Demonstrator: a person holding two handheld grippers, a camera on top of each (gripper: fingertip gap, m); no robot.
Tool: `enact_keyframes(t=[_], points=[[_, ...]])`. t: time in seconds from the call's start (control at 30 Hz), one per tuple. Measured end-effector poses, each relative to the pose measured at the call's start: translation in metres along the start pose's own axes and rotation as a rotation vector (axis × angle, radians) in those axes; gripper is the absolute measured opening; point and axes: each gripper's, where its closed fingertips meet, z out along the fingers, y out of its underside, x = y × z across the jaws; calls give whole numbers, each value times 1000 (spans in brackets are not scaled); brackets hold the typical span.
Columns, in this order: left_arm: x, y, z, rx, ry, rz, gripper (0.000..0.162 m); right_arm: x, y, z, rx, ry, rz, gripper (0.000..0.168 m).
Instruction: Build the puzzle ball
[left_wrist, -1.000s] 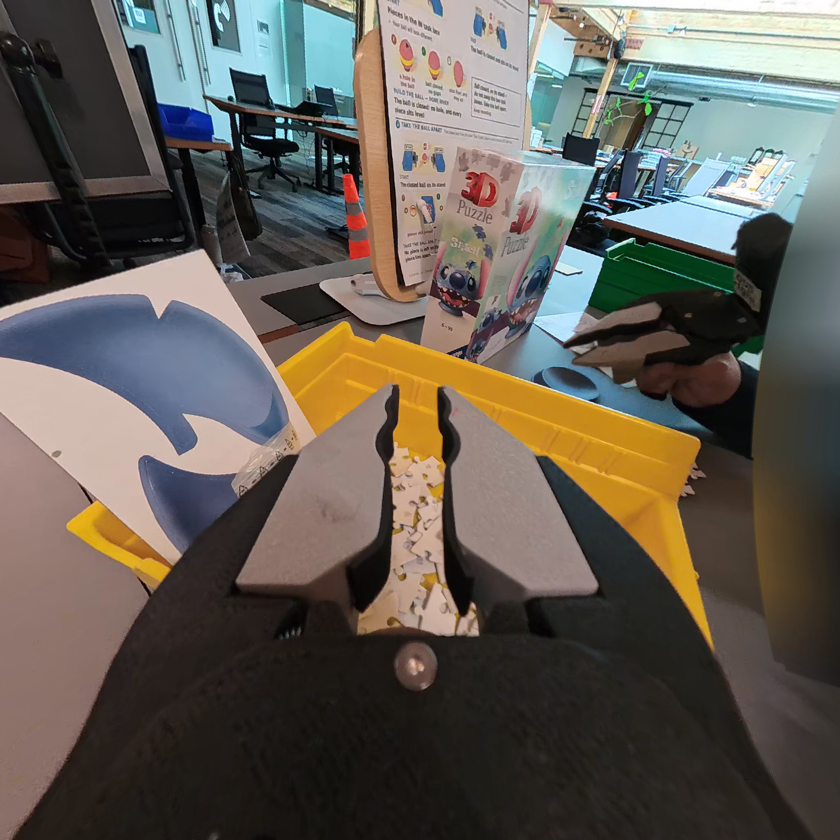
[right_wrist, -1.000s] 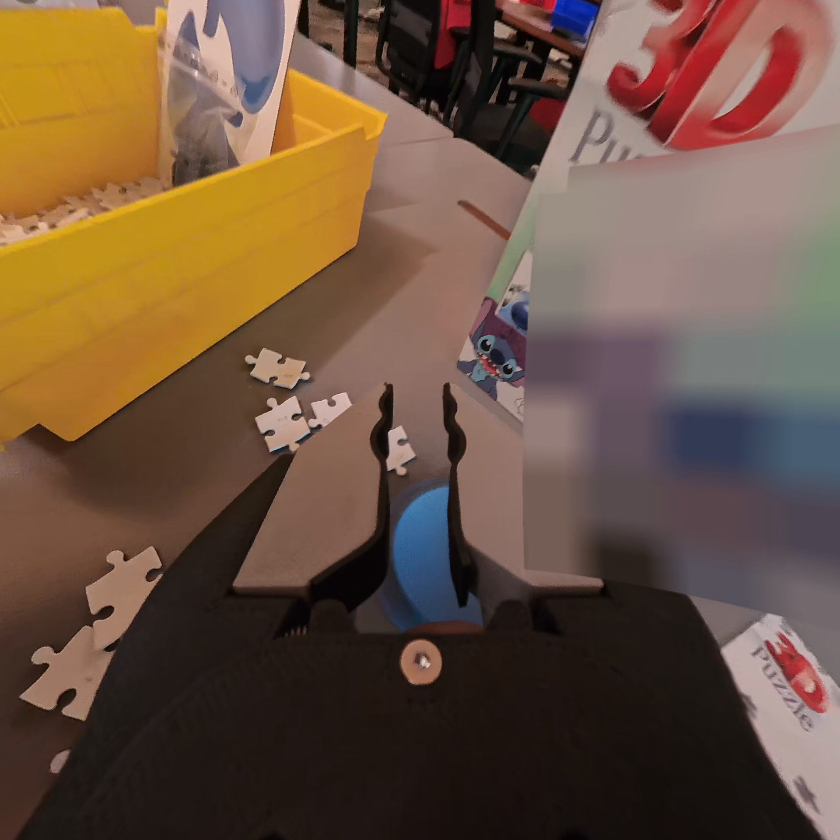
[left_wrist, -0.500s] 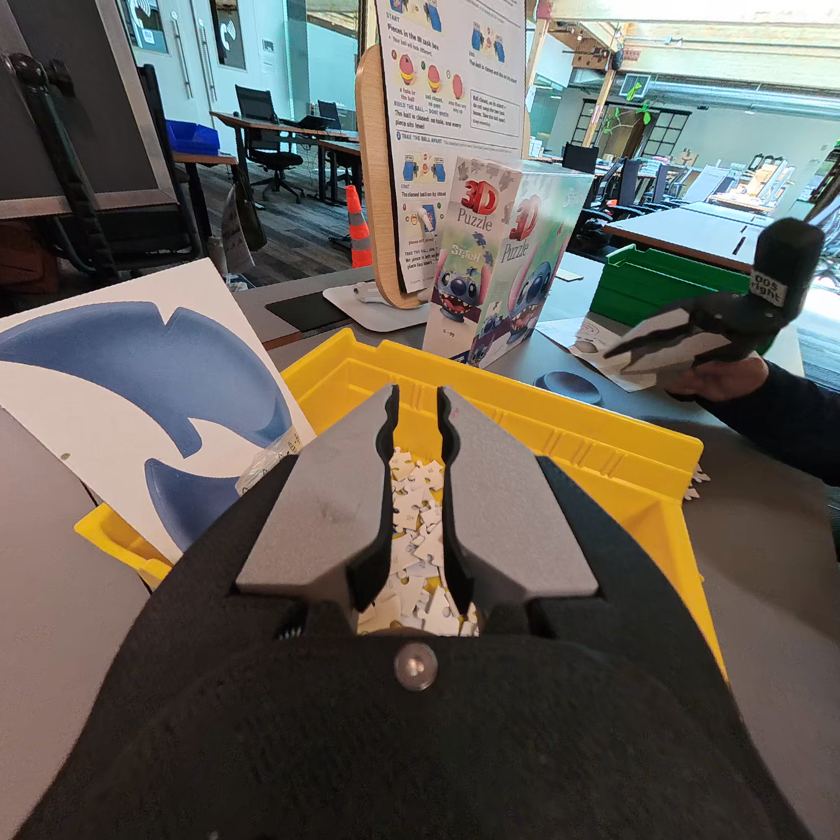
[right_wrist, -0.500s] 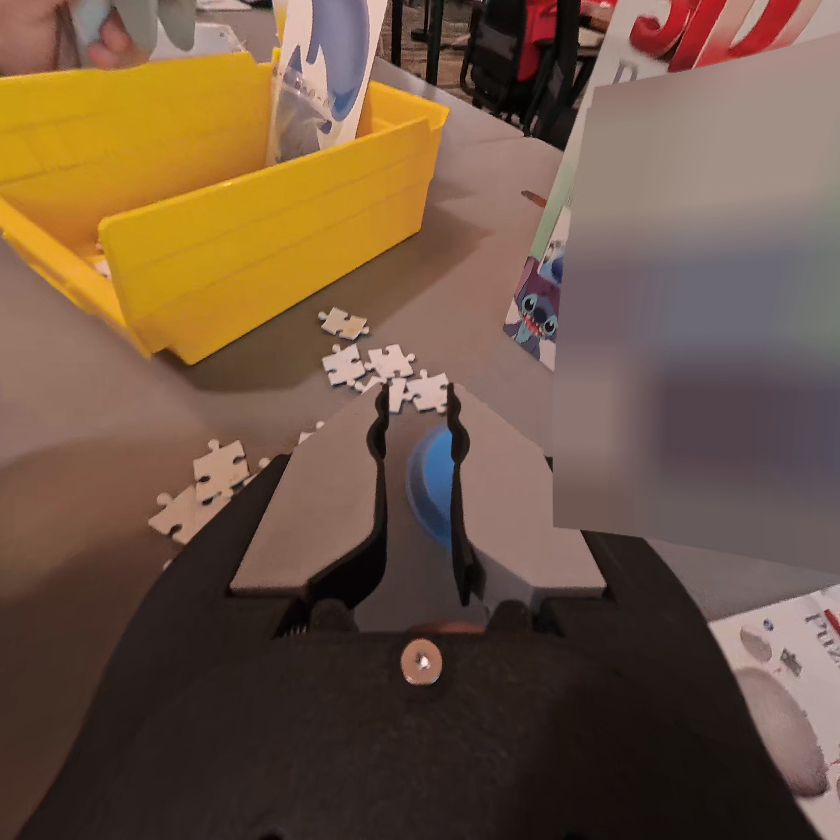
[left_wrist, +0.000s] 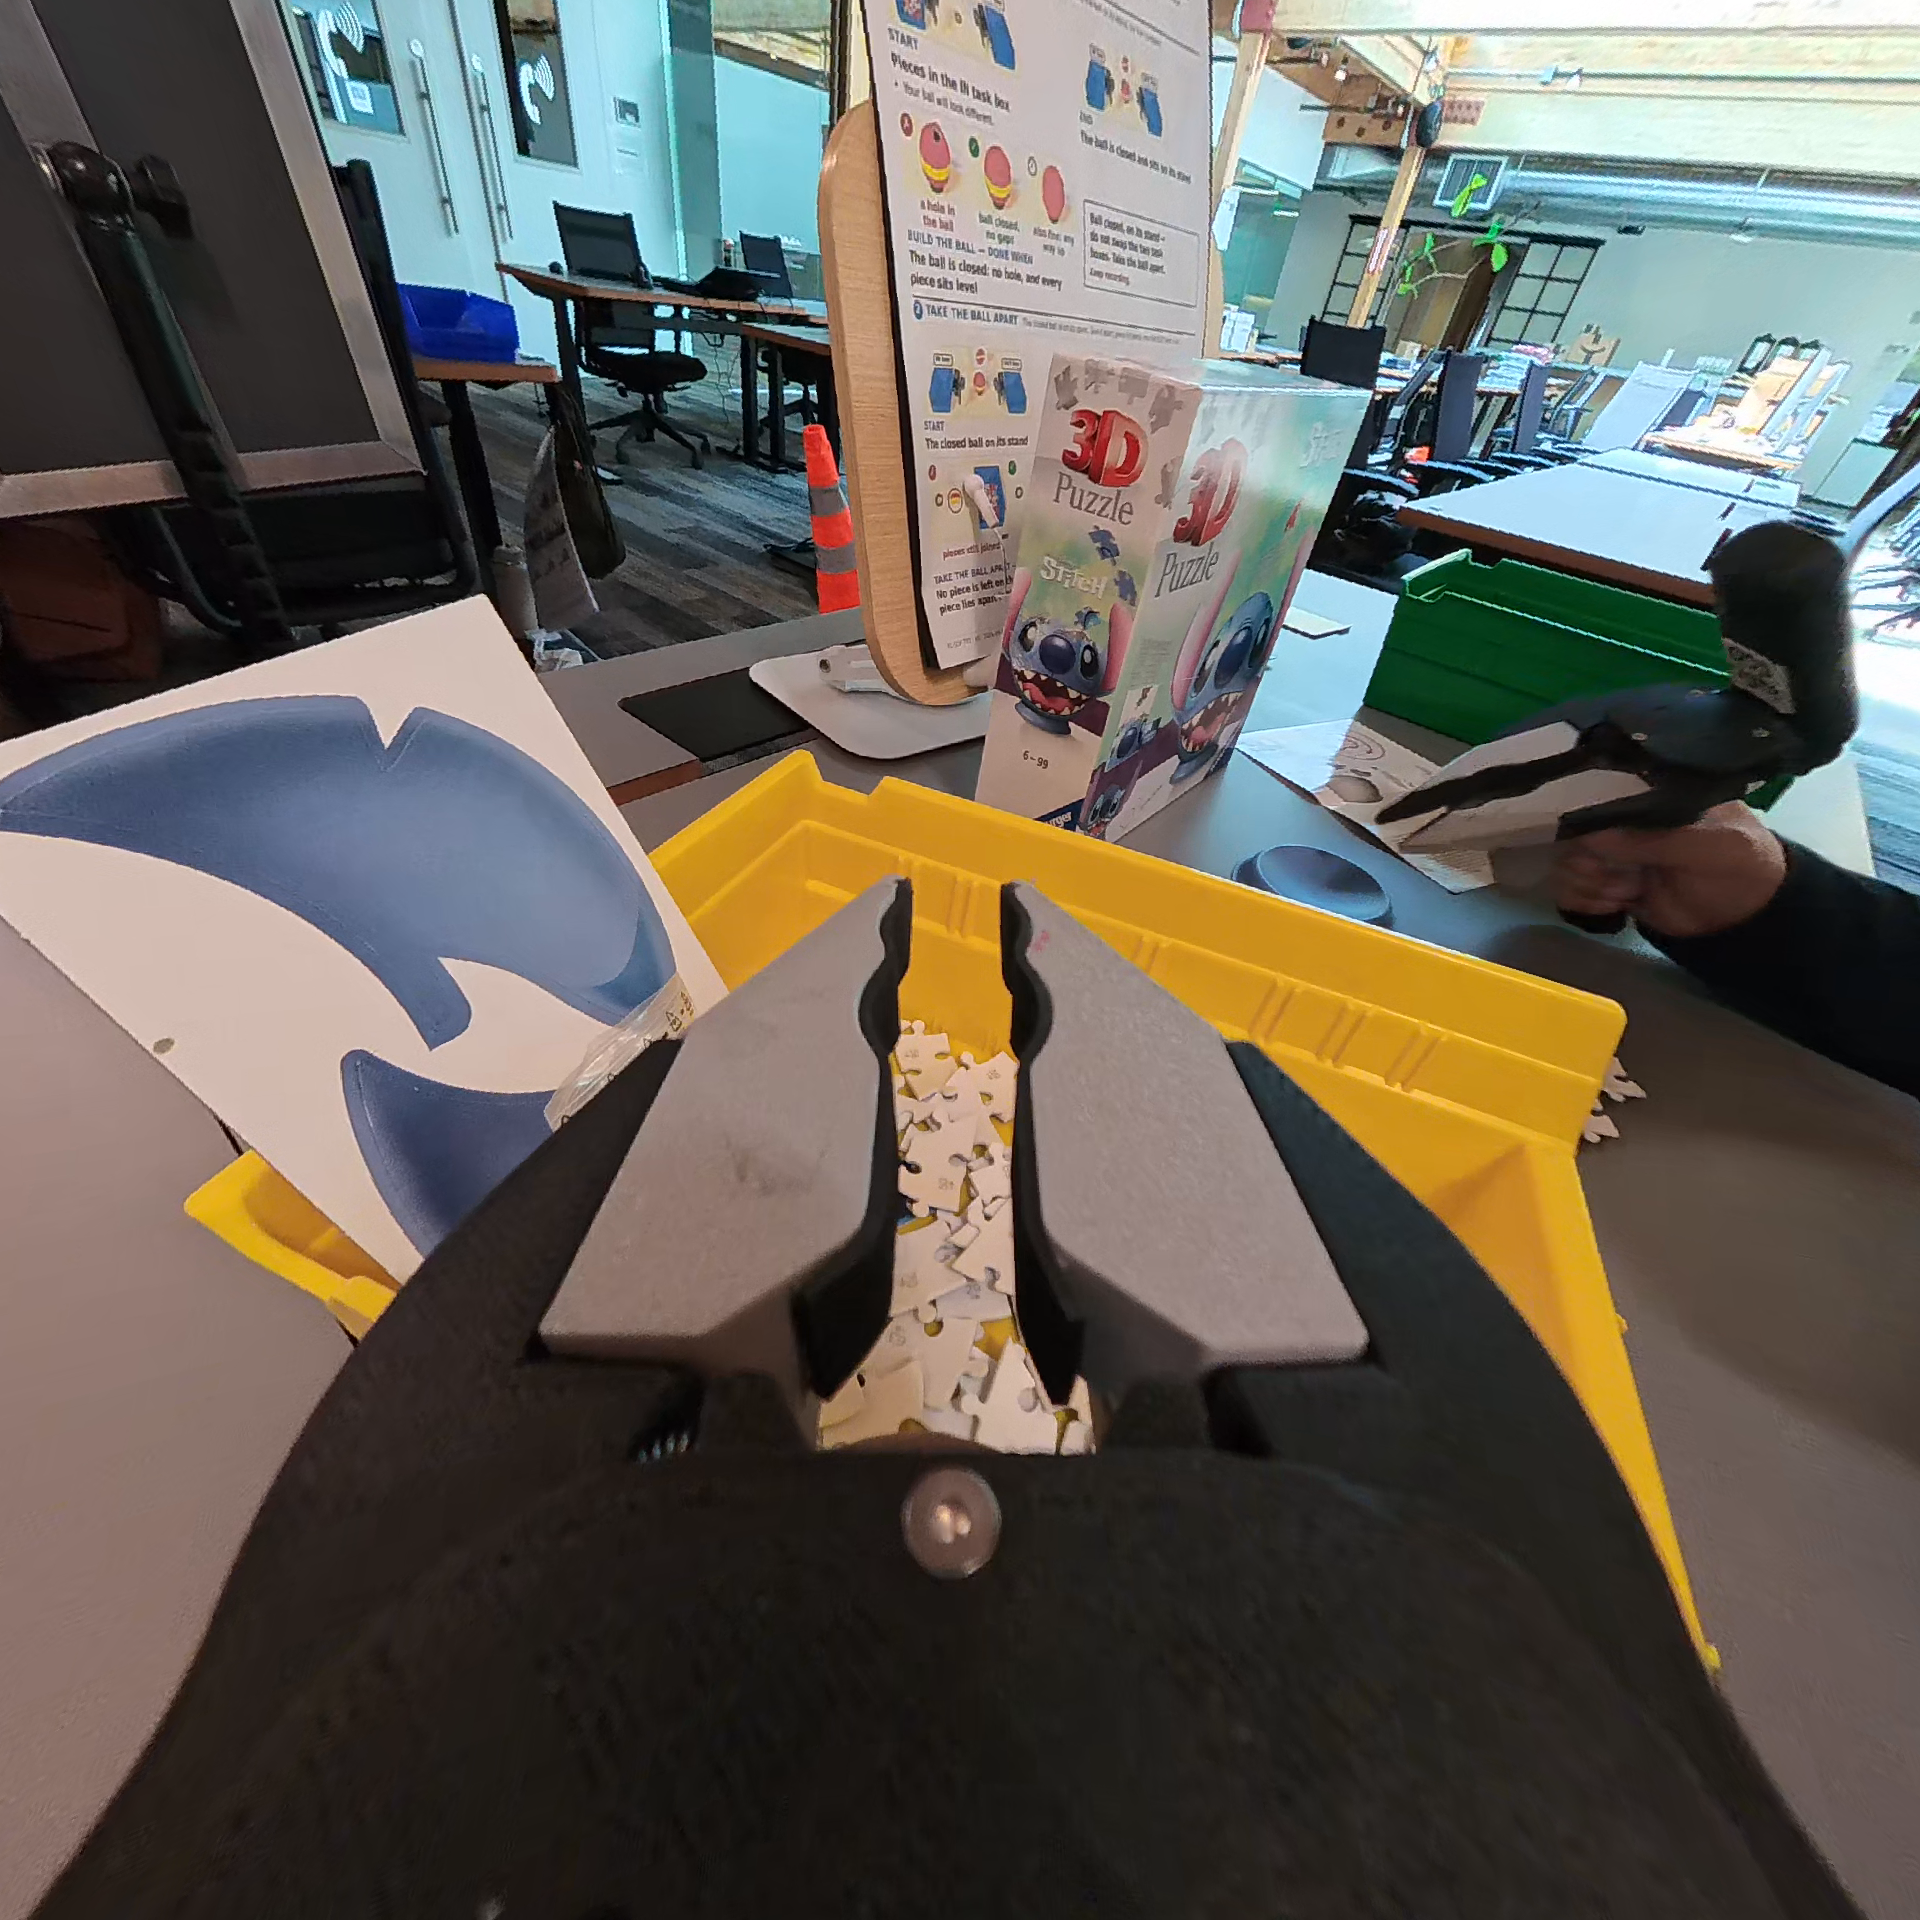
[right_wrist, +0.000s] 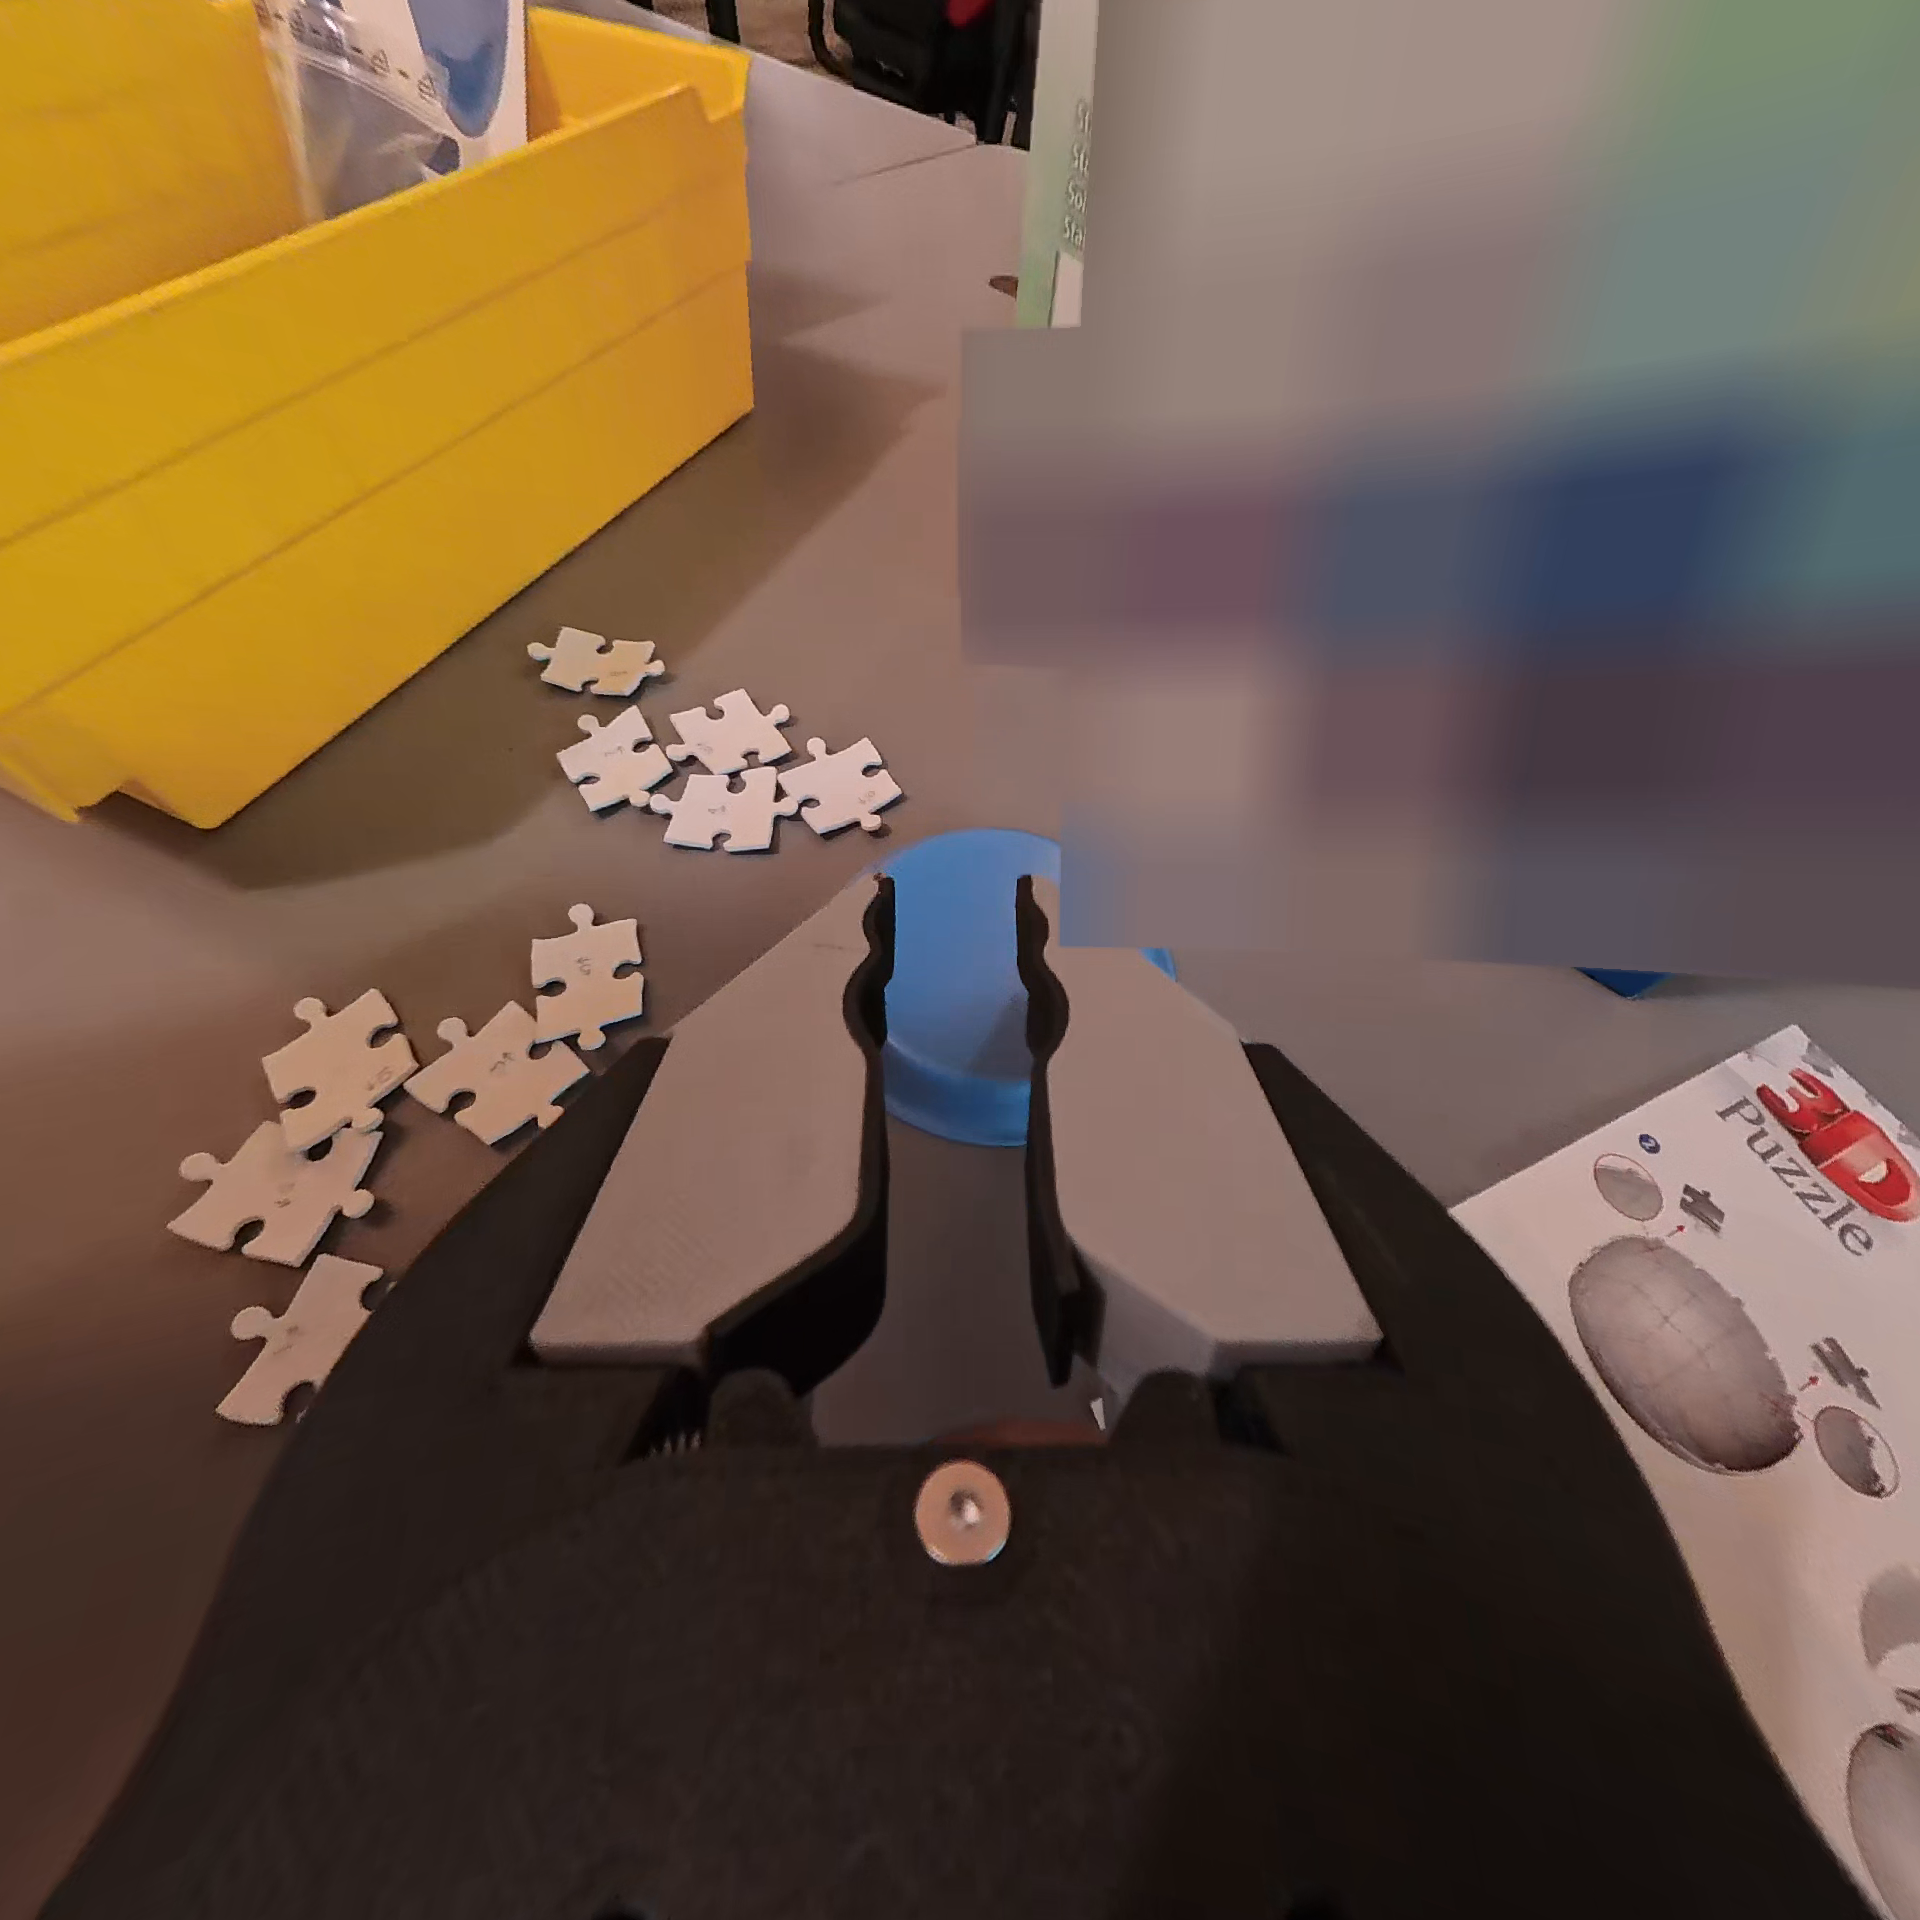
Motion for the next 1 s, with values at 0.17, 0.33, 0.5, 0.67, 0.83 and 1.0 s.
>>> enact_keyframes(t=[0.17, 0.33, 0.5, 0.67, 0.83, 1.0], points=[[-4, 5, 1, -46, -32, 0, 13, -4, 5, 7, -33, 11, -42, 20], [-4, 8, 2, -71, -70, 58, 8, -6, 3, 8, -33, 17, -61, 19], [-10, 9, 1, -85, -159, 160, 2, -4, -1, 4, -14, 25, -49, 19], [-14, 12, 1, -110, -170, 125, 2, -4, -4, 1, 1, 31, -52, 19], [-11, 9, 0, -83, -108, 40, 6, -3, -5, 1, 5, 35, -46, 19], [-10, 8, 0, -70, -86, 17, 8, -4, -5, 2, 6, 26, -41, 19]])
